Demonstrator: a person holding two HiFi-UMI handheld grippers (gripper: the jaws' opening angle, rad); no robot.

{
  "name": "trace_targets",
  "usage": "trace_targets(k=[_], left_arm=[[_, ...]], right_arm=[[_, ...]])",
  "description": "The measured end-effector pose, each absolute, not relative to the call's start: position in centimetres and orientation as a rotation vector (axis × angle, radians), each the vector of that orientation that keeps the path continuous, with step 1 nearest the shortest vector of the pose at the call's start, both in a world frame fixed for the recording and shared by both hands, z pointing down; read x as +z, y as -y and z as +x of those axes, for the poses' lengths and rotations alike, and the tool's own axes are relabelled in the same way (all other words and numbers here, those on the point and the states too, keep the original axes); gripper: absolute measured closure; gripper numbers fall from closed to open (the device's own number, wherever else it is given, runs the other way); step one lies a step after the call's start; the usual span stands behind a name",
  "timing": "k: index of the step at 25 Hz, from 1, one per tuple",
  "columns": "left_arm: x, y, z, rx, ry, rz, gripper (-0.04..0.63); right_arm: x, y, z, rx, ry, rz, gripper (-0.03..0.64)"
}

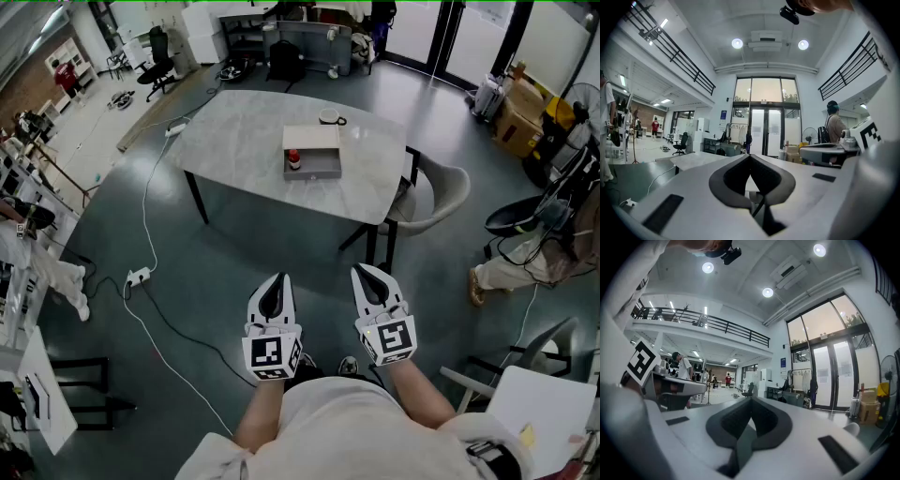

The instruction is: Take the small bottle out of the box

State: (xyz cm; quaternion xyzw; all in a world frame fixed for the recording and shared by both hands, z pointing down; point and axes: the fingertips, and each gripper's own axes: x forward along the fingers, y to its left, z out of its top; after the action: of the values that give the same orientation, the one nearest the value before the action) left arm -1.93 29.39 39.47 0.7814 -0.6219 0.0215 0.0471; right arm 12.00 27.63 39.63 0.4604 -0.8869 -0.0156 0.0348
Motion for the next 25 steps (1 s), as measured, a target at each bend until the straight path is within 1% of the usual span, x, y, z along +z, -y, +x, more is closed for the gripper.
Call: trace_targets(k=[17, 25], left_arm=[[41.9, -28.6, -7.7, 0.087, 1.792, 2.409, 0.573], [43.6, -25.5, -10.2, 0.077, 1.752, 2.377, 0.574]], right_arm=[[41.0, -27.1, 6.3, -0.027, 2.718, 1.500, 0.591], [42.9, -24.2, 3.7, 0.005, 2.681, 1.465, 0.591]])
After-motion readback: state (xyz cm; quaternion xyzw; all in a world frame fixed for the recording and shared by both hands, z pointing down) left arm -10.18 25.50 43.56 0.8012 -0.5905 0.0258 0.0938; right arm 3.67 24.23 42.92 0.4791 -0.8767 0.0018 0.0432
